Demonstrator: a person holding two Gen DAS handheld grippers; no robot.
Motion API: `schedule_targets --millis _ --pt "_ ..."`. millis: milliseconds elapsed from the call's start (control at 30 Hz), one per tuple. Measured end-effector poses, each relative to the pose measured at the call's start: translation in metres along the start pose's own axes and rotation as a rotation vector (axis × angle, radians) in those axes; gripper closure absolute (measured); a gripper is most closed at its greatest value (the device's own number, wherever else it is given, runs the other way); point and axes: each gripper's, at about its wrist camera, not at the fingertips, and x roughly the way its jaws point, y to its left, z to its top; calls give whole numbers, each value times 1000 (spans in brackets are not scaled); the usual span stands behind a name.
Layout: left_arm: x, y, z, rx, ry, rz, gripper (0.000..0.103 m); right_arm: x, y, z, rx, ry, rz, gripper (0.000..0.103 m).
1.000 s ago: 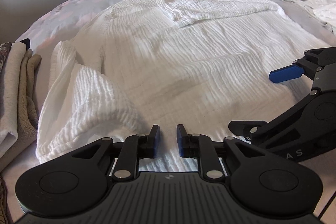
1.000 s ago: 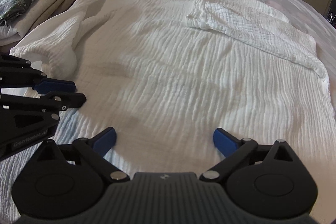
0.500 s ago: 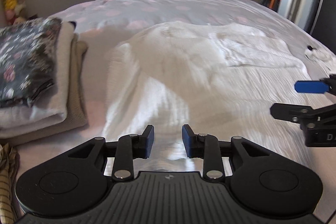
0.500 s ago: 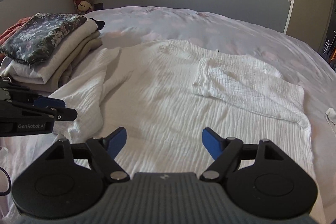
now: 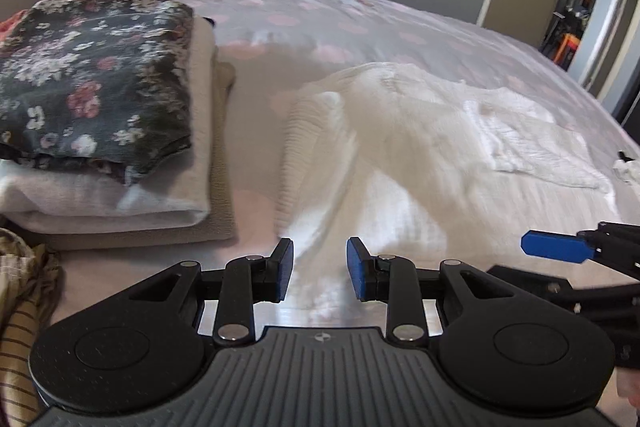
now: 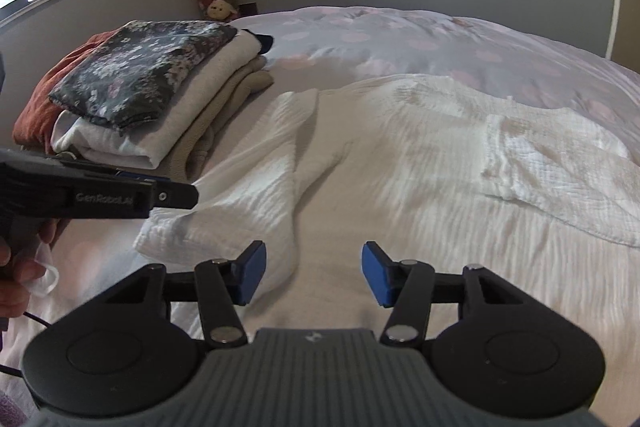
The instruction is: Fold clothes
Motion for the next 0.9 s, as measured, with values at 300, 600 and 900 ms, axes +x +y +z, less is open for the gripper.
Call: schedule_targets --millis 300,600,900 --pt "16 21 -5 -82 83 67 76 30 51 1 -137 6 115 45" --pt "26 17 -7 -134 144 -145 93 57 67 -13 -214 78 103 42" --pt "15 13 -3 -194 104 -359 97 42 75 -14 -237 4 83 40"
